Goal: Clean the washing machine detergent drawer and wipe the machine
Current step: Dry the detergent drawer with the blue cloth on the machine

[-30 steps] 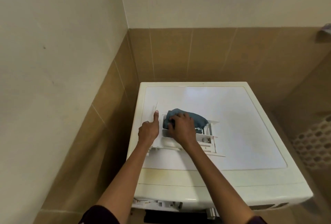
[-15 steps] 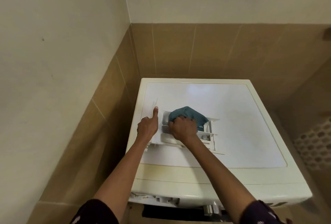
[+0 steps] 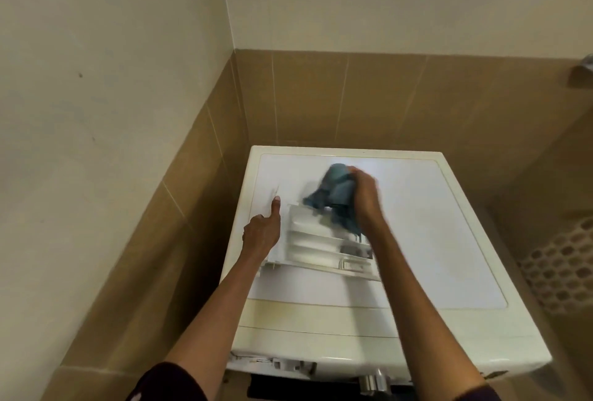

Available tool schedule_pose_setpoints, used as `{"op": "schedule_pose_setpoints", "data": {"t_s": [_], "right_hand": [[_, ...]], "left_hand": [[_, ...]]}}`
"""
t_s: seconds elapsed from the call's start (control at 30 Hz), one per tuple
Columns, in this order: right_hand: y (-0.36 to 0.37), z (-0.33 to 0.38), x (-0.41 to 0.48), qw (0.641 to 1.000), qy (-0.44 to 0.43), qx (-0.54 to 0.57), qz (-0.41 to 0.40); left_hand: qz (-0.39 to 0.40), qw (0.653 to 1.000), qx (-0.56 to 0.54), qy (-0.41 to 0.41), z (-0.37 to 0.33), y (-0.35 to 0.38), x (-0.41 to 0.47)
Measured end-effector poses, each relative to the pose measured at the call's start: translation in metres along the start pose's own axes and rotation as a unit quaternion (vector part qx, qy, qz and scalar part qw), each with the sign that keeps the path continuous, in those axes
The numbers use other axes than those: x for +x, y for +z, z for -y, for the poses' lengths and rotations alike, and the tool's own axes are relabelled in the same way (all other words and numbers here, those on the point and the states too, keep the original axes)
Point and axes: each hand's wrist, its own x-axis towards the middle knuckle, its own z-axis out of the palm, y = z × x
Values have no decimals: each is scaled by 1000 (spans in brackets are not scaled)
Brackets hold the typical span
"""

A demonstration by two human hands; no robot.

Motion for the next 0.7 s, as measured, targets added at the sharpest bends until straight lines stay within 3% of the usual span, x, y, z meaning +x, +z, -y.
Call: {"op": "schedule_pose_setpoints", "data": {"t_s": [0.07,0.17,0.37,0.47,0.57,0.63,0.7], "right_hand": [[29,1,-6,984,-97,-130,73],[69,-14,-18,942,-162,-248,155],[17,-55,-11,917,-243,-289,128],[-22,-69,-10,925,-200,-297,125],[-51,-84,-9,967,-107,-212,95],[-67,-81,-12,973,-46,-222,44],[-85,-82,-13,986,-12,-158,-53]], "left_hand": [[-1,1000,5,6,0,0,1],[-2,1000,11,6,0,1,1],[2,1000,-13,-20,1,0,0],[-4,999,-25,-26,2,0,1],[-5,999,-27,-17,1,-1,-1],[-8,1000,-22,-7,0,-3,-2],[-1,1000,-5,7,0,-2,-4]]}}
